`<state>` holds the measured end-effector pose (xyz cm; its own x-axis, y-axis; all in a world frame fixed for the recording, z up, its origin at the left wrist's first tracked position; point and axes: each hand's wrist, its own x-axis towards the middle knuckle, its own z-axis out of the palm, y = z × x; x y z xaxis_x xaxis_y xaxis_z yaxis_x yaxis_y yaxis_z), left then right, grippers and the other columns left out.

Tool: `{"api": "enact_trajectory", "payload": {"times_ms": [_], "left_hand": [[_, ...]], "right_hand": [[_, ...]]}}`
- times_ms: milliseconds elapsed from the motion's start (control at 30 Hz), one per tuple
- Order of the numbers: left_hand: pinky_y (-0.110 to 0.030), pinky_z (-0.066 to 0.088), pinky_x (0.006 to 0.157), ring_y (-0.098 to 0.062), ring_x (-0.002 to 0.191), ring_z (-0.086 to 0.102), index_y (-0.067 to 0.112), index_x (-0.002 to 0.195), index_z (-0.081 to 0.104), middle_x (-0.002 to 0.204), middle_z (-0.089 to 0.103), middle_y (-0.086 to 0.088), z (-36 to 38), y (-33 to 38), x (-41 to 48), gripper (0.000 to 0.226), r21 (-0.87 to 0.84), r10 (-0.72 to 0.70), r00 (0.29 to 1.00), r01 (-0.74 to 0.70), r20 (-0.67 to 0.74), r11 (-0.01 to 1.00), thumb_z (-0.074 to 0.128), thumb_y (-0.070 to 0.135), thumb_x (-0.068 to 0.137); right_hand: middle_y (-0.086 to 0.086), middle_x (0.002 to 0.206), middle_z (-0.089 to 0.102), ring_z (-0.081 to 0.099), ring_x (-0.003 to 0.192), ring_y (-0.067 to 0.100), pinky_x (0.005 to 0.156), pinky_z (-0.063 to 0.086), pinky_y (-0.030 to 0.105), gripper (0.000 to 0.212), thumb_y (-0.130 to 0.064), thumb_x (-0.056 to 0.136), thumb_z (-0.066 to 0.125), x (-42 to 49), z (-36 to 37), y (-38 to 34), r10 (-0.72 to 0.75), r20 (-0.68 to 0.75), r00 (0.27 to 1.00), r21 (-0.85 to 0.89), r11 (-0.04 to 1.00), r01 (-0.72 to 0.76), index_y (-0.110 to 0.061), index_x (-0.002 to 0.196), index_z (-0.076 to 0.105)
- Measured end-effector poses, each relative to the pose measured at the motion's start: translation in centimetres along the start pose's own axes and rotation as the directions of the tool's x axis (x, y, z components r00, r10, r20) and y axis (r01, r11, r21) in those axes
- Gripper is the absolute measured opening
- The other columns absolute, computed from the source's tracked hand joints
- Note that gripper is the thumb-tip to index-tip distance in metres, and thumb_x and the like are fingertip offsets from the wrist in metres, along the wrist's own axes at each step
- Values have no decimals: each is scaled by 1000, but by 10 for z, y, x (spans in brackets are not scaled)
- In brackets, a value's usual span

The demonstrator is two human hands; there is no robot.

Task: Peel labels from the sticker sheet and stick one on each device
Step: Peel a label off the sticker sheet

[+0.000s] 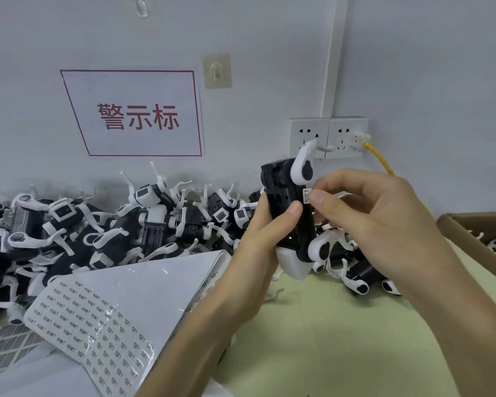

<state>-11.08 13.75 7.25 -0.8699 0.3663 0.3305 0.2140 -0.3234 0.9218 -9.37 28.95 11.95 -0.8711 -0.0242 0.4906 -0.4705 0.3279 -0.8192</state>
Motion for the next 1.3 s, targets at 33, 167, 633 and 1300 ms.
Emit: {"api": "enact_trajectory", "payload": {"times_ms": [33, 167, 633, 1300], "left_hand": [[-34, 49, 104, -11, 130, 59, 28, 145, 49, 139, 64, 5, 0, 0, 0, 48, 10, 3, 1000, -3, -1, 1000, 50, 35, 98], [-33, 48, 104, -9, 129, 59, 29, 142, 50, 138, 65, 8, 0, -2, 0, 45, 78, 36, 999, -33, -33, 996, 51, 34, 98], [-46, 36, 119, -8, 135, 53, 33, 140, 49, 139, 62, 12, 1, -3, -1, 43, 176, 61, 996, -50, -61, 983, 53, 38, 97], [-32, 42, 109, -1, 131, 54, 35, 135, 50, 136, 63, 14, -1, -3, -1, 40, 213, 94, 993, -77, -75, 974, 54, 38, 95]], "right_hand": [[-10, 69, 72, 63, 61, 3, 58, 43, 8, 11, -32, 88, 70, 0, 0, 0, -2, -9, 1000, -14, 1000, 2, -30, 77, 73], [-12, 70, 72, 69, 68, 7, 57, 43, 7, 14, -28, 89, 71, 1, 2, 2, -25, -35, 999, -64, 998, 23, -30, 75, 71], [-15, 78, 72, 70, 71, 8, 61, 48, 12, 16, -28, 89, 72, 3, 8, 8, -80, -91, 993, -74, 995, 73, -34, 75, 70], [-14, 80, 73, 71, 72, 8, 61, 48, 12, 10, -32, 88, 70, 1, 12, 9, -74, -131, 989, -70, 995, 66, -31, 78, 71]]}}
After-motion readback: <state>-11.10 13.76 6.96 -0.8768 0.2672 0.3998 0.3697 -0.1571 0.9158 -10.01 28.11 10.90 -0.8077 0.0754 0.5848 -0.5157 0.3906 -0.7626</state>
